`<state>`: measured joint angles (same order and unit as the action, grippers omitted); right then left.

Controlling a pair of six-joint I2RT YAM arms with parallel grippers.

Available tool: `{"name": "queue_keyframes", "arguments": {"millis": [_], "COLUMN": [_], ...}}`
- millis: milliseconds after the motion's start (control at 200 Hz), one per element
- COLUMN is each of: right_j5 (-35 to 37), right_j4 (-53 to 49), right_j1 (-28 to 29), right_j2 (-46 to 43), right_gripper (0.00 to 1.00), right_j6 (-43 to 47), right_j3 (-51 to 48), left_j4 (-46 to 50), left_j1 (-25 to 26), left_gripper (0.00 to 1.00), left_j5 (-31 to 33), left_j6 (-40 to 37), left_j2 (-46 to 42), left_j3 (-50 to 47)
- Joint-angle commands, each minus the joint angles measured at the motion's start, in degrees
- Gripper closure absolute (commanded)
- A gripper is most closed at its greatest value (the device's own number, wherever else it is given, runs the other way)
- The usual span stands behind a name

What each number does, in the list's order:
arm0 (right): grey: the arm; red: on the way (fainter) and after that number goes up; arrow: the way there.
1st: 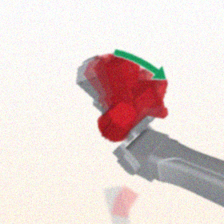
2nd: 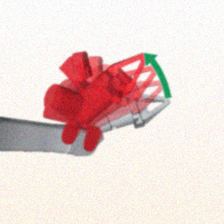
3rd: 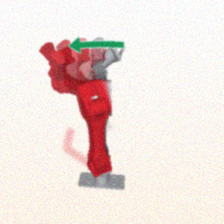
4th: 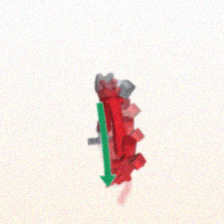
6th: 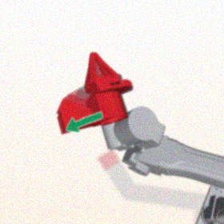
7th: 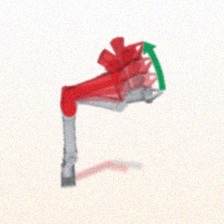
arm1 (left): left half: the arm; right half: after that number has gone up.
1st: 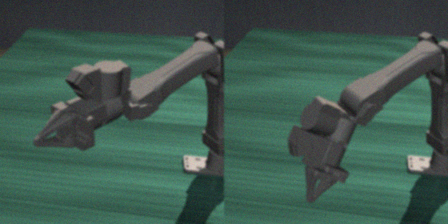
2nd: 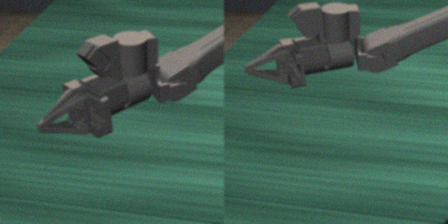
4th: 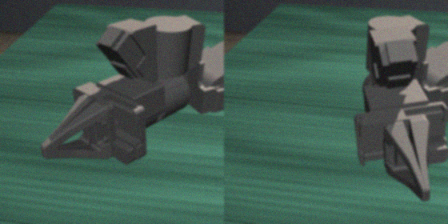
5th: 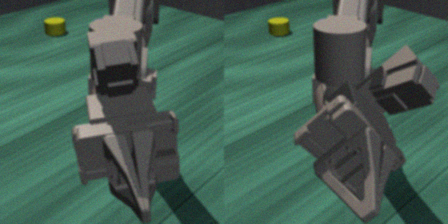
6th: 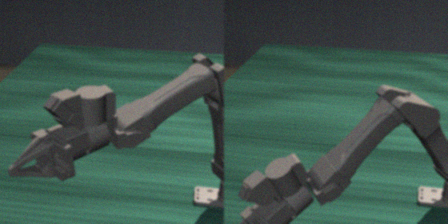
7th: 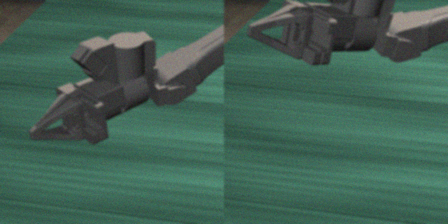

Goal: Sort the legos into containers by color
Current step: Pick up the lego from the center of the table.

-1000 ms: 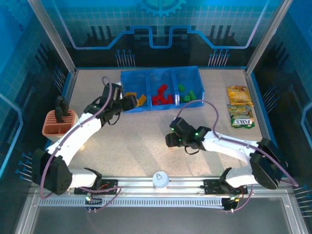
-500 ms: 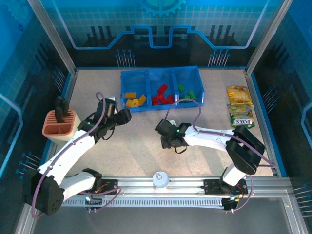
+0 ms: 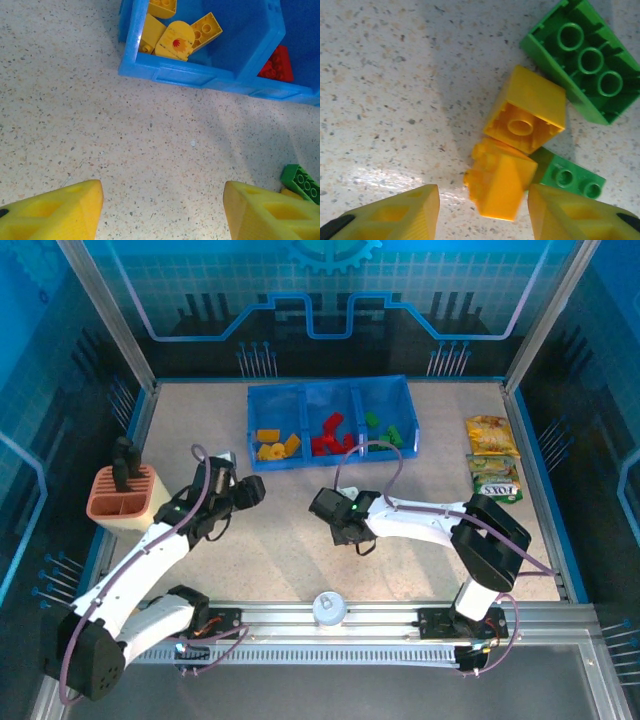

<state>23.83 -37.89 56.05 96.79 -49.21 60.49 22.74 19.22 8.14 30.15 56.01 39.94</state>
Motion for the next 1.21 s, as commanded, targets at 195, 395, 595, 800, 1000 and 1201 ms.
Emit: {"name": "queue_keyframes", "arguments": {"millis": [195,395,595,800,1000,1201], "right_j5": [3.2,0.8,-0.5,-1.4,-0.5,0.8], "right_j4": [-3.0,-0.5,1.4,2.6,1.5,0.0], "right_j1": [1.2,1.3,1.2,0.9,1.2,1.4], "right_j2": [0.5,2.0,3.7,5.5,4.5,3.7], "right_gripper": [0.44,0.46,0.48,0.56,0.72,0.77], "right_j6": [-1.9,-1.6,-1.5,-1.6,-1.0,2.7], "right_j3": [1.6,1.4,1.6,1.3,2.5,7.3], "left_j4": [-0.6,-0.4,0.0,0.1,0.7,1.7], "left_j1": [-0.4,-0.4,-0.4,-0.4,-0.4,-0.4], "left_gripper": [0.34,0.34,0.35,0.35,0.35,0.35], "left_j5": [0.2,0.3,0.6,0.9,1.1,1.4], "left_j6": [1.7,1.6,1.6,1.4,1.0,0.9], "left_j2": [-1.0,-1.3,-1.8,-2.0,-2.5,-4.2], "left_j3": [-1.9,-2.0,-2.3,-2.3,-2.7,-3.6]}}
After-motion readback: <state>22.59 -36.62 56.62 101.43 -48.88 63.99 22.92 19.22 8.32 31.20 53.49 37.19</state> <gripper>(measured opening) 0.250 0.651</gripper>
